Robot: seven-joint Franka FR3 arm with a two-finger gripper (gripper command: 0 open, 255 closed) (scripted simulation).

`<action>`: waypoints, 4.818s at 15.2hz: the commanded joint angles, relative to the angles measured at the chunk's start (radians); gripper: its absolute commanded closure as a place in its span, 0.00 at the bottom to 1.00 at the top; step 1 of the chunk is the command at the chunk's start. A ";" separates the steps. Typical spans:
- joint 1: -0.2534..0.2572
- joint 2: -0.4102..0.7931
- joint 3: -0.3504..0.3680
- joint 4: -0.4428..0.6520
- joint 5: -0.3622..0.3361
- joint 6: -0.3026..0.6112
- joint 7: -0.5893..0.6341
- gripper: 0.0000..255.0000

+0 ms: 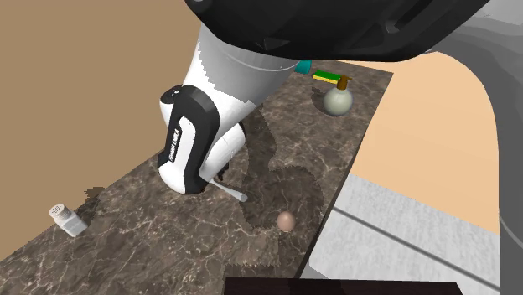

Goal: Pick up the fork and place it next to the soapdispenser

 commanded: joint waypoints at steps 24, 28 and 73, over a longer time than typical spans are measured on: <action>-0.066 -0.171 0.088 -0.038 0.102 -0.132 -0.088 1.00; -0.080 -0.213 0.108 -0.039 0.132 -0.170 -0.112 1.00; -0.352 -0.251 0.049 0.308 0.346 -0.501 -0.652 1.00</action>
